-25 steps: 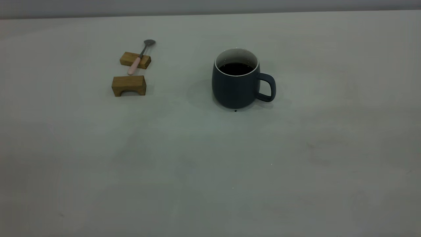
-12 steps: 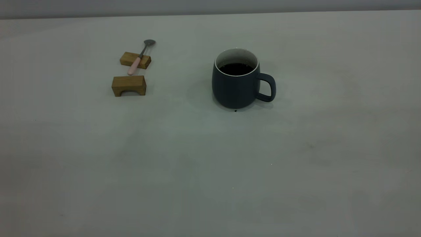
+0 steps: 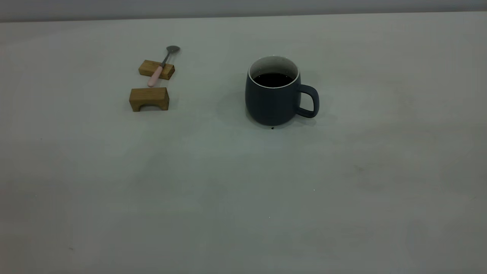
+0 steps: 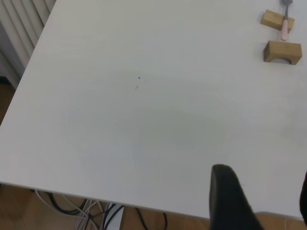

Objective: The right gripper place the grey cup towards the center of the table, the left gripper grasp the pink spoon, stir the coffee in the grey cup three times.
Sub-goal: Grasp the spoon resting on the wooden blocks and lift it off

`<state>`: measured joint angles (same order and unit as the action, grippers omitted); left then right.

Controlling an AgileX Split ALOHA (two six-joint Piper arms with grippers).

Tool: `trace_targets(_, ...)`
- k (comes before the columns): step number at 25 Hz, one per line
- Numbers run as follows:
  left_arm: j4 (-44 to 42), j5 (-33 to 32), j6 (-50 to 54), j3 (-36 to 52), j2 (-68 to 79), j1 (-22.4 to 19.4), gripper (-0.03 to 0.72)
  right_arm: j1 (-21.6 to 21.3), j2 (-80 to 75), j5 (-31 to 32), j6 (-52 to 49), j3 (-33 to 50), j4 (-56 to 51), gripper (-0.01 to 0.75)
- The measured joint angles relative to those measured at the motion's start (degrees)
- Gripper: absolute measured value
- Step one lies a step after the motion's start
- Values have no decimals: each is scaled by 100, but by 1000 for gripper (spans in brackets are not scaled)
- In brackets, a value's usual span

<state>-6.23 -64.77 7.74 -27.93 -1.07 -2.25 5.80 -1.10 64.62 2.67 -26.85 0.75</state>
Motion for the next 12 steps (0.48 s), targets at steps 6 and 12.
trace_targets(6, -9, 232, -5, -226, 640, 0, 436, 0, 0, 0, 0, 0, 0, 218)
trace_targets(12, -130, 917, 14, -758, 2799, 0, 510, 0, 0, 0, 0, 0, 0, 222)
